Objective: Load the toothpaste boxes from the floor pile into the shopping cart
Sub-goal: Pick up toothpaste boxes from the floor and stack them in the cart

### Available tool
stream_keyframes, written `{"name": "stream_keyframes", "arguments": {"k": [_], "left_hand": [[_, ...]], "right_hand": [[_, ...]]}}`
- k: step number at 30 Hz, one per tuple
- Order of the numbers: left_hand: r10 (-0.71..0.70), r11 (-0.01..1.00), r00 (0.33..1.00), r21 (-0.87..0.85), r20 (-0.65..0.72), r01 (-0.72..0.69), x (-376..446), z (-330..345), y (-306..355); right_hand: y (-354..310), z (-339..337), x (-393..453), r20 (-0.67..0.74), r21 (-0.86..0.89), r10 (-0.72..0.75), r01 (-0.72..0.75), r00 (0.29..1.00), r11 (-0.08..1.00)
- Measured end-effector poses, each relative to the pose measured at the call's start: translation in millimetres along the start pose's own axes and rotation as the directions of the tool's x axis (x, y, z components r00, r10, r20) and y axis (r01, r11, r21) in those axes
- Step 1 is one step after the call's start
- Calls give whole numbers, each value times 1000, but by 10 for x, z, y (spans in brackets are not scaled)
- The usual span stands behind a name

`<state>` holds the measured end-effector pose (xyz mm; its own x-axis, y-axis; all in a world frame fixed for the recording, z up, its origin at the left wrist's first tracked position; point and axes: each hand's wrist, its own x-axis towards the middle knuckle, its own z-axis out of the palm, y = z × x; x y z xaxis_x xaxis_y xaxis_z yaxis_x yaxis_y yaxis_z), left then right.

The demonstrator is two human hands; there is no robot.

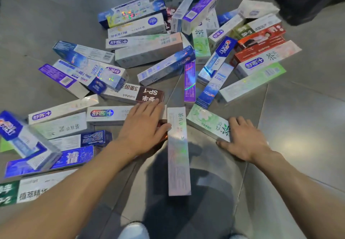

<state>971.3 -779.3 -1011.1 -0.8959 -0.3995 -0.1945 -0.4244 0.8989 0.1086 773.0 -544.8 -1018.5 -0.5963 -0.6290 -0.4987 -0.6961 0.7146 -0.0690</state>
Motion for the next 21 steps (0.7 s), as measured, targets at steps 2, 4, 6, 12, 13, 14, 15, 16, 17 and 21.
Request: {"name": "stream_keyframes", "arguments": {"k": [2,4,6,12,13,14,15,16,17,21], "left_hand": [[-7,1000,1000,-25,-23,6,-46,46,32],[-14,998,1000,-54,-25,13,-126,50,69],[-25,995,999,-100,-39,21,-233,36,128],[-274,892,955,-400,-111,209,-494,-99,519],[-320,853,946,-450,-56,262,-513,-81,594],[-351,821,936,-478,9,312,-527,-38,658],[-371,791,925,-497,75,358,-531,32,705],[-386,763,913,-511,131,395,-527,98,745],[-400,733,900,-528,176,429,-516,167,777],[-436,652,854,-555,284,517,-479,342,911]], "right_hand": [[-47,63,-49,-5,37,1,-1,1000,999],[-70,69,-133,-7,98,13,-12,1000,995],[-91,42,-220,-7,192,47,-45,999,980],[-209,4,-401,-44,632,159,-96,986,769],[-229,-11,-433,-25,693,172,-106,985,713],[-244,-23,-459,-1,742,174,-116,985,661],[-248,-32,-487,20,782,167,-119,986,612],[-238,-26,-504,38,815,155,-121,987,566],[-226,-17,-524,55,842,142,-123,988,525],[-214,69,-603,130,905,83,-153,988,396]]}}
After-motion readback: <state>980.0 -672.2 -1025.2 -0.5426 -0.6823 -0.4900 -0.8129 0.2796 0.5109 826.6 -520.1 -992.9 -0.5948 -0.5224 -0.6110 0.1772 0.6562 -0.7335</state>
